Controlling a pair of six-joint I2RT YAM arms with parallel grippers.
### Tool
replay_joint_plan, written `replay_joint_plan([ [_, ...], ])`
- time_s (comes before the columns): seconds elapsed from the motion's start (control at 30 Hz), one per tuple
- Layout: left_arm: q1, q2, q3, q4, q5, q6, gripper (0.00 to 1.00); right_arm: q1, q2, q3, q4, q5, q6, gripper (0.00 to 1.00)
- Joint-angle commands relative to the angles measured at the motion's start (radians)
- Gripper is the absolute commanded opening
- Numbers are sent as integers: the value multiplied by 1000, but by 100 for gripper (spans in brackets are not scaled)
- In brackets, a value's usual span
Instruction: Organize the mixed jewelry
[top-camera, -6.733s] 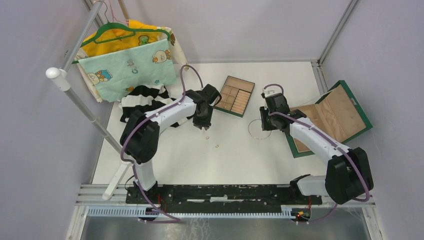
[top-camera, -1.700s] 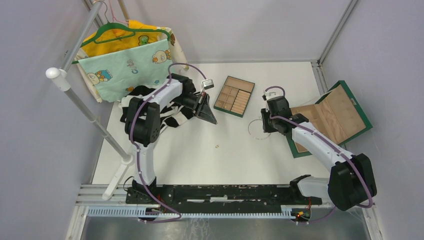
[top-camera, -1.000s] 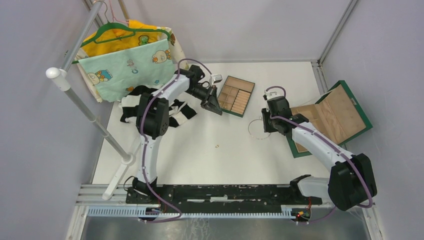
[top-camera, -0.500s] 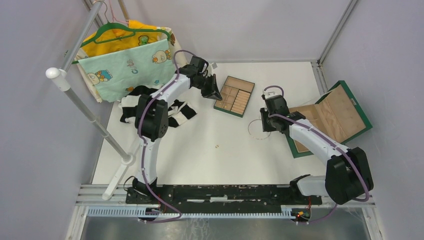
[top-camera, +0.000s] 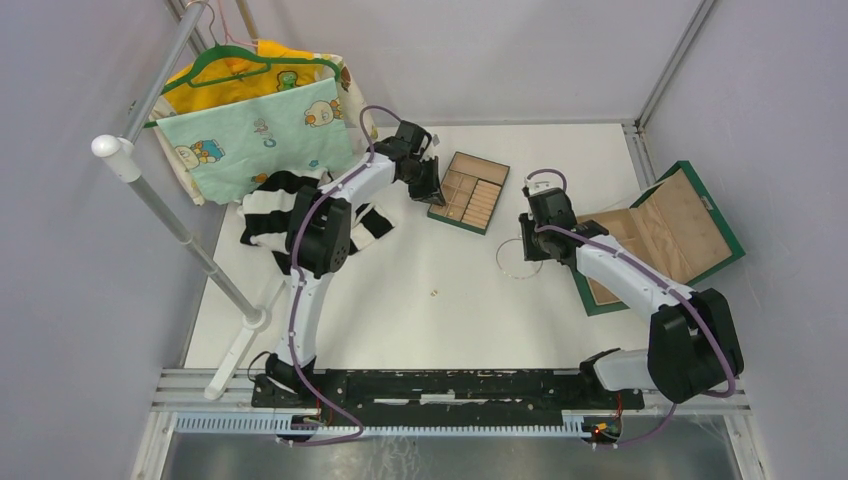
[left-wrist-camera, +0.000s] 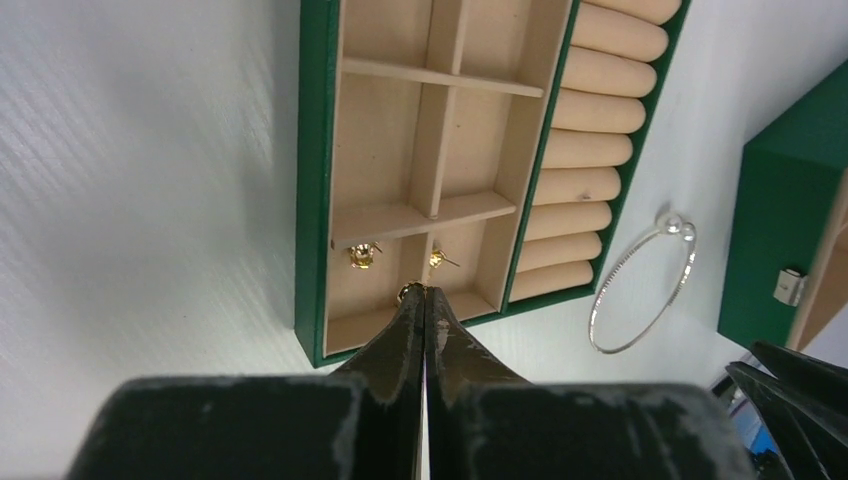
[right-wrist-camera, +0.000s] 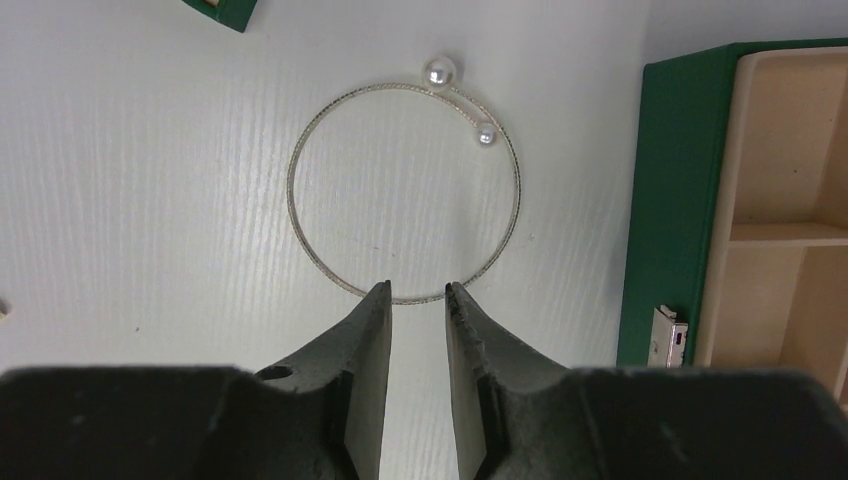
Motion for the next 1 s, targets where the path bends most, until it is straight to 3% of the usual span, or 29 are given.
replay_joint_plan([
  [0.0,-10,1,37,27,-55,4,2,0,-37,-7,70,70,25,32],
  [0.3,-10,-23,39,-18,-136,55,2,0,36,103,27,164,-14,32],
  [0.53,-9,-16,49,-31,-97,53,2,0,124,199,-11,145,-28,32],
  [0.63,-9,-22,61,-56,-95,38,22,0,139,220,-23,142,-28,32],
  [0.73,-10,-38,59,-64,-95,32,36,-1,146,234,-38,143,-28,32],
  [0.8,-9,-49,62,-72,-97,33,42,0,148,241,-47,140,-27,32],
  [0.97,-10,-99,64,-98,-108,36,43,-2,139,244,-59,141,-21,32],
])
